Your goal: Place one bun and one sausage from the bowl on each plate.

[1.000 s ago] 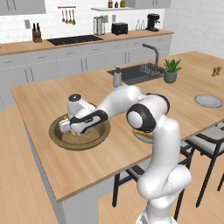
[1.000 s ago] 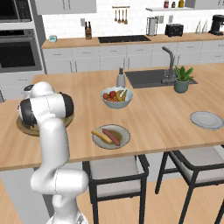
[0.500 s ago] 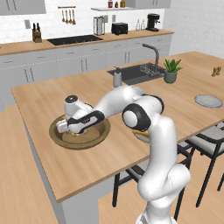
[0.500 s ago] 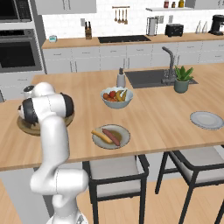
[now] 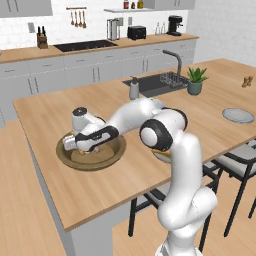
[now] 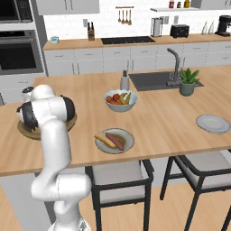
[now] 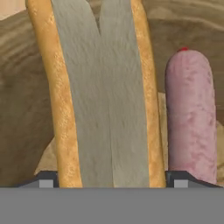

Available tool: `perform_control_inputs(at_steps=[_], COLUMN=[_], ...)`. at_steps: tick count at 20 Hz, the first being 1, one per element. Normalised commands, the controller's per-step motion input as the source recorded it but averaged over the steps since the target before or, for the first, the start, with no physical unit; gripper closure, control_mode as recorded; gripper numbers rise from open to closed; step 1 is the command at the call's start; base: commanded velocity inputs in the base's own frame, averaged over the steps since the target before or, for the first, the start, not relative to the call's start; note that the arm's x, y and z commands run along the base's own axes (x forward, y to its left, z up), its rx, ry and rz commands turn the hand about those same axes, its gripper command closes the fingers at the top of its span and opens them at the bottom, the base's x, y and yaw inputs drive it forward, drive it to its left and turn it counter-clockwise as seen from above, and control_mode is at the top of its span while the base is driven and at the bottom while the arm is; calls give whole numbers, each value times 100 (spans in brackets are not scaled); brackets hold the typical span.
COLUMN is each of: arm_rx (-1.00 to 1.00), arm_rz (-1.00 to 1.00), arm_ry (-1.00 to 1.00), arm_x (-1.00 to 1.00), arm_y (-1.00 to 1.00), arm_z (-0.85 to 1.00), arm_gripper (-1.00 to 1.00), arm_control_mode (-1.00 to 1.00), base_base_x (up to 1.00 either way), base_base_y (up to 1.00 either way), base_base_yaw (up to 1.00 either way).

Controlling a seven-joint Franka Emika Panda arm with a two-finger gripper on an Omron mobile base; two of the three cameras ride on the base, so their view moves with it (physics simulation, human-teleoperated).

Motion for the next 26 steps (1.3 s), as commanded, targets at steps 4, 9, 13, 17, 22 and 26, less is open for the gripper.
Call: perform_control_inputs(at_steps=[4, 9, 13, 17, 22, 26], arm_rx=[7, 6, 2, 4, 5, 1], arm_rz=[0, 0, 0, 0, 0, -4], arm_ry=[-14, -8, -1, 0, 0, 5], arm_x=[-59, -71, -63, -57, -49, -16], arm_y=[-10, -47, -78, -77, -51, -18], arm_z=[99, 100, 94, 76, 65, 0], arm_gripper=[100, 100, 100, 100, 100, 100], arm_control_mode=[-100, -100, -100, -100, -100, -100], base_base_x=[0, 0, 0, 0, 0, 0], base_base_y=[0, 0, 0, 0, 0, 0], base_base_yaw=[0, 0, 0, 0, 0, 0])
